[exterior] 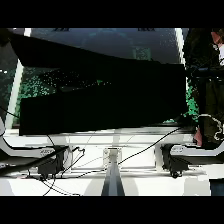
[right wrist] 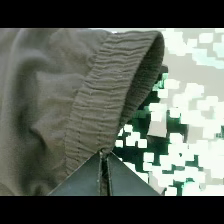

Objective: Fold the clothes and pants, and hang the long-sleeved shirts on hangers.

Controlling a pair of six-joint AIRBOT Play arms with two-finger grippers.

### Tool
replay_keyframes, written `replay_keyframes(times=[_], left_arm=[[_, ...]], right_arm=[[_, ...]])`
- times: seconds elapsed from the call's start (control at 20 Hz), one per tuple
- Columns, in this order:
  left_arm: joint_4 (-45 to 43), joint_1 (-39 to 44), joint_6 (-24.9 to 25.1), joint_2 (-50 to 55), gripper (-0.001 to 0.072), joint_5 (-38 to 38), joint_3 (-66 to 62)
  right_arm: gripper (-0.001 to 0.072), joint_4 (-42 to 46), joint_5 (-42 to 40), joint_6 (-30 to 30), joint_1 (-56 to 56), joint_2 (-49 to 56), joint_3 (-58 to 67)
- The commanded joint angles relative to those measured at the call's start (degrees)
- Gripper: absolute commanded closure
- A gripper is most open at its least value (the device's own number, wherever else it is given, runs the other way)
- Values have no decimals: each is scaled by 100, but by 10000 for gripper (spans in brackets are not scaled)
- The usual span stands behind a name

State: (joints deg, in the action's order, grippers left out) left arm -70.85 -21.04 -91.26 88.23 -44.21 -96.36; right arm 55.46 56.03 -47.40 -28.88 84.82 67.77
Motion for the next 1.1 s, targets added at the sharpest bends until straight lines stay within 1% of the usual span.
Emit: replay_keyframes(times=[0.0, 0.1, 0.2, 0.25, 0.3, 0.45, 0.8, 0.85, 0.9, 0.95, 1.0, 1.05], left_arm=[[-157, -20, -175, 31, 697, -610, -369], [-1180, -57, -138, 256, 696, -2247, -317], [-1967, -107, 450, 632, 696, -3554, -269], [-2186, -179, 715, 846, 696, -3967, -271], [-2302, -251, 826, 1012, 695, -4111, -269], [-2304, -404, 817, 1335, 694, -3974, -273], [-2304, -407, 817, 1384, 689, -2852, -282], [-2302, -404, 817, 1384, 642, -2837, -286], [-2304, -400, 817, 1386, 454, -2839, -286], [-2304, -400, 817, 1386, 188, -2837, -286], [-2306, -400, 815, 1384, 29, -2844, -286], [-2306, -411, 817, 1384, 33, -2870, -286]], right_arm=[[693, 0, 17, -11, 2, 0, 2], [693, 0, 83, -9, 2, 0, 2], [693, 4, 181, -9, 0, 2, 2], [694, 2, 203, -9, 0, 0, 2], [693, 2, 208, -9, 2, 2, 2], [693, 2, 205, -9, 0, 0, 2], [693, 2, 181, -9, 2, 2, 2], [694, 2, 181, -9, 0, 2, 2], [694, 2, 179, -9, 0, 2, 2], [693, 2, 179, -9, 0, 2, 2], [693, 2, 179, -9, 0, 2, 2], [693, 2, 179, -9, 0, 2, 2]])
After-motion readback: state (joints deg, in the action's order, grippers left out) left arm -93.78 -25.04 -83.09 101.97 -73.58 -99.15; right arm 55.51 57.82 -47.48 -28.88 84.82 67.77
